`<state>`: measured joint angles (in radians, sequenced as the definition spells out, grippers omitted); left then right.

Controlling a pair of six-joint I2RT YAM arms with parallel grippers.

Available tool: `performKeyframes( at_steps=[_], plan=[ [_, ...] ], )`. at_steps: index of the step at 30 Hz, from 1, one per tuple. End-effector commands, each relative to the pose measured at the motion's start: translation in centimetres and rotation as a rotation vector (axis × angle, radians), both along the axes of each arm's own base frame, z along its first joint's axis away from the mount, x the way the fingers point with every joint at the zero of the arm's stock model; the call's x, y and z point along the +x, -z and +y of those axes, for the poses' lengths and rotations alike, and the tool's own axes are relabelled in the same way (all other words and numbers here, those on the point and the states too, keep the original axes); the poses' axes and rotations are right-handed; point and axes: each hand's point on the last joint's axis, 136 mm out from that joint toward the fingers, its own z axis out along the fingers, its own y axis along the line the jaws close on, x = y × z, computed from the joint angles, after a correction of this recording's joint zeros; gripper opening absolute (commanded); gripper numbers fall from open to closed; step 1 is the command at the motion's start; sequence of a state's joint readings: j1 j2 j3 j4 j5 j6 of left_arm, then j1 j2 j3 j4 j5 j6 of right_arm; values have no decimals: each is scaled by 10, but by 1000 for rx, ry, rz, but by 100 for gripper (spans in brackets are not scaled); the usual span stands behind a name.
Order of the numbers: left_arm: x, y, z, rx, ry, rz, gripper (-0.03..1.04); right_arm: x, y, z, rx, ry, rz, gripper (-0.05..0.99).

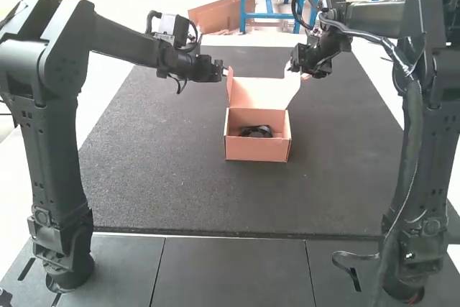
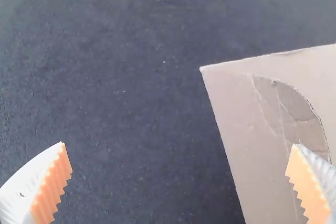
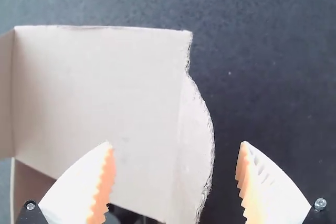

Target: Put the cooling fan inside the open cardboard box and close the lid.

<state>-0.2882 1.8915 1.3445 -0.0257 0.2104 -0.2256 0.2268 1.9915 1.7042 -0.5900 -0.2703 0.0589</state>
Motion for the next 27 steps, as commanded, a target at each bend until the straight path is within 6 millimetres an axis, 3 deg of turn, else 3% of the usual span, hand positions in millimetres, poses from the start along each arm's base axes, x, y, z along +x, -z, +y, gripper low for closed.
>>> performKeyframes(
  at_steps=[1, 14, 21, 27],
  plan=[
    [5, -19, -9, -25, 18, -38, 97, 9, -9, -7, -14, 9, -36, 47],
    [4, -16, -8, -20, 19, -31, 97, 8, -7, -9, -45, -11, -53, 8],
    [4, -17, -9, -19, 22, -31, 97, 5, -11, -6, -43, -18, -70, 2],
    [-3, -18, -22, -17, 48, -24, 97, -5, -21, 5, -51, -36, -117, 1]
  ],
)
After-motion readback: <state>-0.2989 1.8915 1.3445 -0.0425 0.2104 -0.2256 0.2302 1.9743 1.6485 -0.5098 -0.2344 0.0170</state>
